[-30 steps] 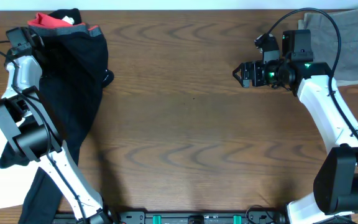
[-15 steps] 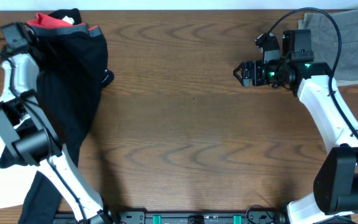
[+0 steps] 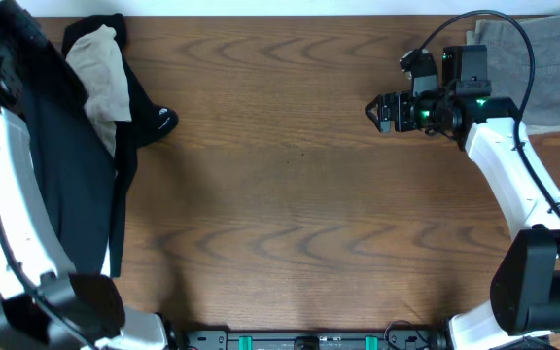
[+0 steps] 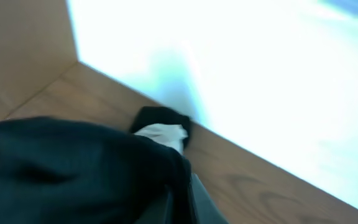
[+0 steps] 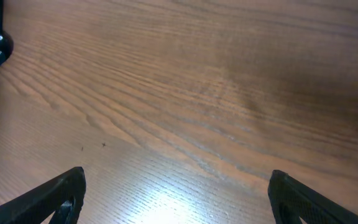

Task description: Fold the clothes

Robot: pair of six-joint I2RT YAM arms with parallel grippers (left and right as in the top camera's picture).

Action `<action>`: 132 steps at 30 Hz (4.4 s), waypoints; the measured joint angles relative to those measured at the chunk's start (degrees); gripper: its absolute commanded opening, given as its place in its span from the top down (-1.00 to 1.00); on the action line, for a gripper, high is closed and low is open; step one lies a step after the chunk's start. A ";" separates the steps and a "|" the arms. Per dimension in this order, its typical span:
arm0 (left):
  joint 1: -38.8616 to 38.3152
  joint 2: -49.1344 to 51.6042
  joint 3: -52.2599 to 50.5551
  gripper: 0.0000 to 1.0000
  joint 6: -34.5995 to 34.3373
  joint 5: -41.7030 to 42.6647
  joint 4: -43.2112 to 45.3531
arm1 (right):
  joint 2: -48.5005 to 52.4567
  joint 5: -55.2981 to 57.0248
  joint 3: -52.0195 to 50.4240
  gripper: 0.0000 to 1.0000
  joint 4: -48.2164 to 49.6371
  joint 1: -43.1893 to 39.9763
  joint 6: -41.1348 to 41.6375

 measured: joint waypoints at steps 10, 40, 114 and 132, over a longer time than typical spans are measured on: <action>-14.16 -2.36 0.00 0.88 -0.04 3.78 -3.02 | 0.00 -0.55 0.00 -0.82 -0.39 -0.07 1.42; -38.05 3.19 0.00 0.88 -0.22 6.23 -1.66 | -0.98 -19.34 -17.25 -0.70 36.37 -0.74 16.44; -44.70 9.49 0.00 0.00 -1.38 8.72 -5.03 | -19.34 9.51 -16.41 0.98 -0.76 -9.75 9.07; -43.06 9.94 -1.64 -0.52 9.11 -3.80 -39.93 | -18.97 20.13 -16.44 0.97 -2.49 -13.14 6.01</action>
